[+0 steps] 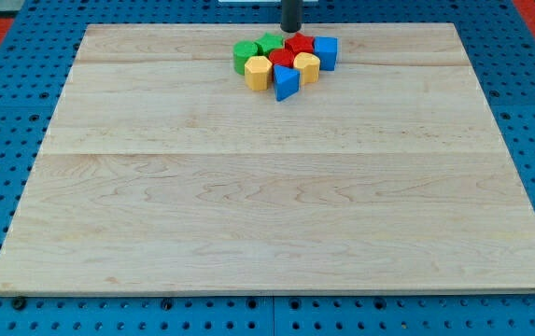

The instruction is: Move the red circle and blue triangle to the center

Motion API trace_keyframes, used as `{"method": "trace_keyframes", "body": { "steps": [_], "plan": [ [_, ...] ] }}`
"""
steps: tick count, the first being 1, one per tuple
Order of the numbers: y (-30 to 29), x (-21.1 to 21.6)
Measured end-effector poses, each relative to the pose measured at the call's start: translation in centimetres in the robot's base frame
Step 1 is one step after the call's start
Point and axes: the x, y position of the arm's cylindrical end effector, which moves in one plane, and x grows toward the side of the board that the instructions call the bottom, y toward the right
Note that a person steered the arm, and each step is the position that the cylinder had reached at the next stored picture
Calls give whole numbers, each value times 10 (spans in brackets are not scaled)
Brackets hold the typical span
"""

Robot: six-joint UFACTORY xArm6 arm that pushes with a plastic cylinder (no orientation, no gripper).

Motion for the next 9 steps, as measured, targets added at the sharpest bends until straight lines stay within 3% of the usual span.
{"method": "trace_keyframes", "body": {
  "steps": [5,6,9],
  "plan": [
    [-1,4],
    [-12,30],
    [-23,37]
  ]
}}
